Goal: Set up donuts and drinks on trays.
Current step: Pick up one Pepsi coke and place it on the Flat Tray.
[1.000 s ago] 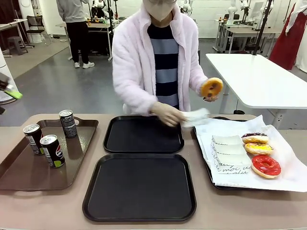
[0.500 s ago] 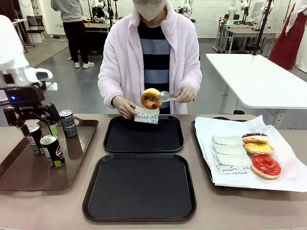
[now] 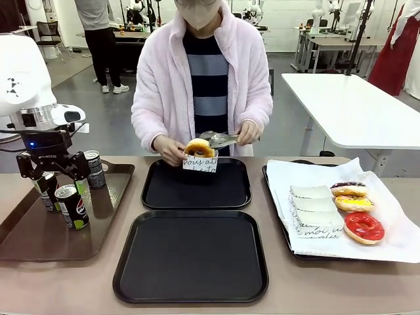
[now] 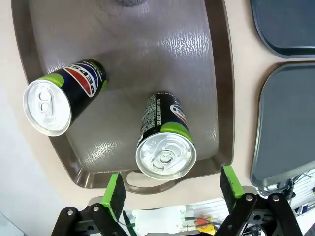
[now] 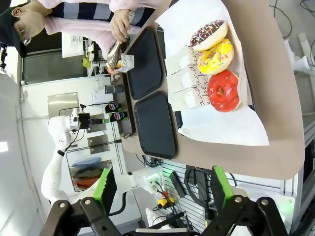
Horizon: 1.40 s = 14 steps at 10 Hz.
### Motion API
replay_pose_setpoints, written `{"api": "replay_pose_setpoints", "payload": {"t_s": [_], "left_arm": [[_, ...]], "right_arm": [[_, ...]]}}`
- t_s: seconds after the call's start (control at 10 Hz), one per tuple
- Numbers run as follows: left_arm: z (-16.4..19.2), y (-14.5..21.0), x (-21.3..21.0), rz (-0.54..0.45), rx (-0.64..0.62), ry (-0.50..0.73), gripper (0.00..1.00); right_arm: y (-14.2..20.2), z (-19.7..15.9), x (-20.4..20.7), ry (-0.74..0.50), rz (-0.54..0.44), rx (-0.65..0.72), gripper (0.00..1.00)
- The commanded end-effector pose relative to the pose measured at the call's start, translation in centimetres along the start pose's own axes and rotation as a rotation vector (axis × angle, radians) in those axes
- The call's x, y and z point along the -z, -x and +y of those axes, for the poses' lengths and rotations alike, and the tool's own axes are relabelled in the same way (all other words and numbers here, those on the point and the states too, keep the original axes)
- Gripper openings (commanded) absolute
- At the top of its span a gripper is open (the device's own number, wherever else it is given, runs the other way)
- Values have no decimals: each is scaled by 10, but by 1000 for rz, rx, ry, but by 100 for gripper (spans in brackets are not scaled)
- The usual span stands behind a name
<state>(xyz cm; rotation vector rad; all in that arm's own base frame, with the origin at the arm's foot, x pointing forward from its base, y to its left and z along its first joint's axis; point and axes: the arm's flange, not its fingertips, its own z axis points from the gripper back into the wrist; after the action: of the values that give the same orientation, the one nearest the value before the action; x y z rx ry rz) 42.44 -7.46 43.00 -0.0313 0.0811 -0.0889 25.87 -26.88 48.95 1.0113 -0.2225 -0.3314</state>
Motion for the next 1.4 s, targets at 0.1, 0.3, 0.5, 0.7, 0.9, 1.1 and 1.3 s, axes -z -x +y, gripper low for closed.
{"api": "replay_pose_setpoints", "payload": {"t_s": [0.1, 0.3, 0.5, 0.7, 0.9, 1.1, 1.3], "left_arm": [[0, 2, -5, 12, -5, 12, 100], [2, -1, 7, -55, 15, -6, 100], [-4, 3, 15, -162, 3, -51, 100], [-7, 1, 23, -157, 5, -64, 100], [-10, -3, 33, -141, 5, -69, 100], [-9, -3, 39, -124, -17, -73, 100], [-8, -4, 37, -131, -39, -81, 49]], "right_arm": [[-1, 1, 0, -16, -4, 0, 100], [-1, 1, 0, -16, -4, 0, 100], [-1, 1, 0, -16, -4, 0, 100], [-1, 1, 0, -16, -4, 0, 100], [-1, 1, 0, -16, -4, 0, 100], [-1, 1, 0, -16, -4, 0, 100], [-1, 1, 0, -16, -4, 0, 100]]}}
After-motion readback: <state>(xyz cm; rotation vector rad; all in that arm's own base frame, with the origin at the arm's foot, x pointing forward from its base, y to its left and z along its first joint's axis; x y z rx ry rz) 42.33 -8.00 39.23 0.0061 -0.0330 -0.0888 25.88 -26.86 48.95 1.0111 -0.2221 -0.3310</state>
